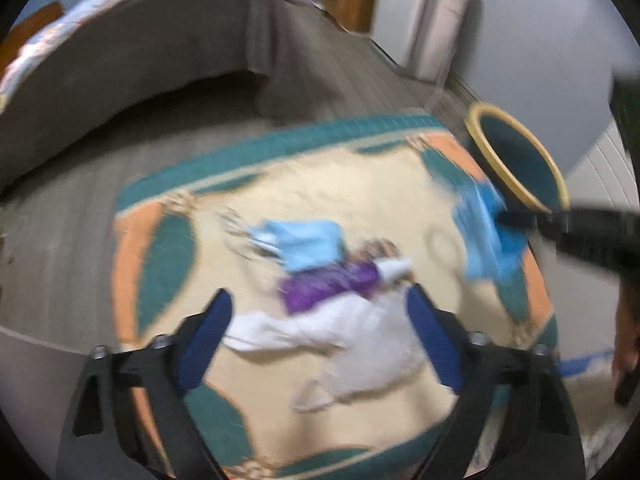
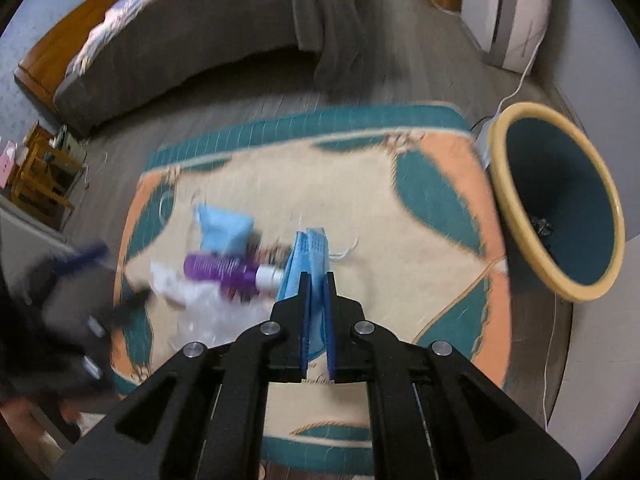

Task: Collect trash
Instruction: 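Grasp the blue face mask with the right gripper while the left grasps the clear plastic bag, then carry the blue mask over the bin with the right gripper while the left holds the plastic bag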

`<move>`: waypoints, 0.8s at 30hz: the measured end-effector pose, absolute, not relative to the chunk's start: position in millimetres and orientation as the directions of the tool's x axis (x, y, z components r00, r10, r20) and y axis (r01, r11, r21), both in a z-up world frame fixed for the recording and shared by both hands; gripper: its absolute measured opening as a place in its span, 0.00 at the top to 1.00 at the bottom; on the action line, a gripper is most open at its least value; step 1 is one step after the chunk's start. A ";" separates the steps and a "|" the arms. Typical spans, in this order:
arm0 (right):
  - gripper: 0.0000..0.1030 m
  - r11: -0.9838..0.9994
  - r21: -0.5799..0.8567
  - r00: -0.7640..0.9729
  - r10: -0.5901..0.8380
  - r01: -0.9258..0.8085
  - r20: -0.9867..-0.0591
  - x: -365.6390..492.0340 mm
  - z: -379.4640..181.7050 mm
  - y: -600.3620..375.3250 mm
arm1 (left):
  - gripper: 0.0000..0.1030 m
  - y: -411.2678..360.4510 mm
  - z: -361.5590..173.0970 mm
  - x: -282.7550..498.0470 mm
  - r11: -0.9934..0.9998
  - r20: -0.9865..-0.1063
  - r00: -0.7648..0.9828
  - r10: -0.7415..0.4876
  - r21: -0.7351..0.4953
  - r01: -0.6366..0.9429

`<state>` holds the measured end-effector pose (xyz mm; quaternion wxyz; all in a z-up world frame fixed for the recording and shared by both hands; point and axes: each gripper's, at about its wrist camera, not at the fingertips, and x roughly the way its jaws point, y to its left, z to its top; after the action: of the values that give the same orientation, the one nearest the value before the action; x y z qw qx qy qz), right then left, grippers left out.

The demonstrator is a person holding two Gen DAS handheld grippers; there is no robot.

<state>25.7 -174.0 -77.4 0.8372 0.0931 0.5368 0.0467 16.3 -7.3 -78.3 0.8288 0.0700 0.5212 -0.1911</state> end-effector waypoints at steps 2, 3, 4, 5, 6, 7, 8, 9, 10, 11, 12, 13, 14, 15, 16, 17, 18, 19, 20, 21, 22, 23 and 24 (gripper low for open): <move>0.94 0.978 0.205 0.426 0.174 0.028 -0.888 28.4 -76.4 -179.2 | 0.29 -18.1 -88.1 13.6 0.903 -0.909 0.352 -0.225 -0.059 0.425; 0.94 0.978 0.204 0.428 0.172 0.031 -0.887 29.8 -76.3 -182.3 | 0.34 -24.7 -94.5 11.7 0.893 -0.919 0.336 -0.207 -0.038 0.448; 0.94 0.978 0.205 0.428 0.172 0.032 -0.887 30.7 -76.4 -183.8 | 0.40 -30.1 -100.8 10.2 0.884 -0.928 0.320 -0.191 -0.020 0.468; 0.94 0.978 0.207 0.427 0.174 0.032 -0.887 32.2 -76.2 -184.9 | 0.42 -33.7 -106.4 9.0 0.877 -0.936 0.303 -0.180 -0.013 0.480; 0.94 0.977 0.209 0.428 0.176 0.030 -0.887 32.0 -76.4 -184.2 | 0.47 -35.8 -110.4 8.3 0.874 -0.941 0.291 -0.175 -0.013 0.486; 0.94 0.977 0.210 0.429 0.178 0.027 -0.886 32.5 -75.8 -184.5 | 0.53 -38.1 -115.3 7.4 0.869 -0.946 0.278 -0.170 -0.011 0.494; 0.95 0.977 0.210 0.431 0.180 0.023 -0.884 30.4 -74.4 -186.8 | 0.57 -39.7 -118.4 6.0 0.866 -0.949 0.271 -0.161 -0.004 0.501; 0.95 0.978 0.210 0.433 0.181 0.020 -0.883 30.1 -74.2 -186.2 | 0.66 -42.7 -122.2 4.6 0.860 -0.952 0.267 -0.148 0.009 0.511; 0.95 0.977 0.210 0.436 0.182 0.017 -0.881 29.6 -73.3 -186.3 | 0.76 -43.9 -123.4 3.8 0.858 -0.953 0.268 -0.143 0.015 0.514; 0.95 0.977 0.211 0.439 0.183 0.016 -0.880 29.2 -73.1 -185.3 | 0.81 -45.8 -124.6 2.9 0.857 -0.953 0.270 -0.141 0.019 0.515; 0.95 0.977 0.212 0.441 0.184 0.016 -0.878 29.2 -72.5 -185.7 | 0.89 -46.7 -124.0 2.5 0.857 -0.951 0.274 -0.145 0.017 0.515; 0.95 0.977 0.214 0.444 0.185 0.016 -0.877 28.6 -71.3 -187.2 | 0.91 -47.6 -122.0 1.9 0.858 -0.948 0.280 -0.151 0.015 0.514; 0.95 0.976 0.217 0.447 0.186 0.021 -0.875 28.2 -69.9 -189.1 | 0.92 -49.2 -119.9 1.0 0.858 -0.944 0.291 -0.155 0.018 0.513; 0.95 0.974 0.223 0.450 0.188 0.025 -0.873 28.0 -68.8 -189.9 | 0.94 -50.6 -115.7 -0.4 0.858 -0.937 0.314 -0.154 0.031 0.513; 0.95 0.973 0.228 0.453 0.191 0.028 -0.871 27.7 -67.7 -191.0 | 0.94 -51.7 -109.8 -1.2 0.858 -0.929 0.336 -0.157 0.041 0.512; 0.95 0.971 0.235 0.458 0.195 0.031 -0.867 27.3 -65.4 -192.9 | 0.95 -52.0 -101.5 -1.9 0.860 -0.917 0.361 -0.168 0.043 0.509; 0.95 0.970 0.242 0.465 0.199 0.033 -0.862 26.9 -62.1 -194.5 | 0.95 -52.7 -92.7 -3.4 0.861 -0.907 0.381 -0.181 0.041 0.506; 0.95 0.968 0.248 0.472 0.203 0.034 -0.858 26.9 -59.0 -195.6 | 0.95 -52.6 -84.7 -0.7 0.863 -0.898 0.398 -0.189 0.041 0.503; 0.95 0.966 0.257 0.479 0.210 0.034 -0.852 26.7 -55.3 -197.4 | 0.95 -52.5 -77.4 -1.4 0.865 -0.887 0.417 -0.196 0.043 0.499; 0.94 0.963 0.266 0.486 0.216 0.034 -0.847 26.5 -51.4 -199.3 | 0.95 -51.9 -68.2 -2.1 0.869 -0.874 0.440 -0.207 0.043 0.493; 0.94 0.962 0.271 0.492 0.221 0.033 -0.842 26.7 -47.7 -201.0 | 0.95 -50.7 -59.5 -2.6 0.873 -0.860 0.460 -0.219 0.037 0.486; 0.94 0.961 0.277 0.504 0.225 0.029 -0.834 26.7 -41.7 -203.1 | 0.95 -50.6 -54.3 -2.5 0.876 -0.852 0.470 -0.231 0.028 0.481; 0.94 0.960 0.278 0.512 0.226 0.025 -0.828 26.6 -37.6 -204.6 | 0.95 -49.4 -47.1 -1.2 0.881 -0.841 0.482 -0.246 0.014 0.474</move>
<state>26.6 -204.6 -37.6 0.8601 0.1283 0.4903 0.0583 -1.2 -49.4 -47.1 0.8520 0.1228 0.4629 -0.2113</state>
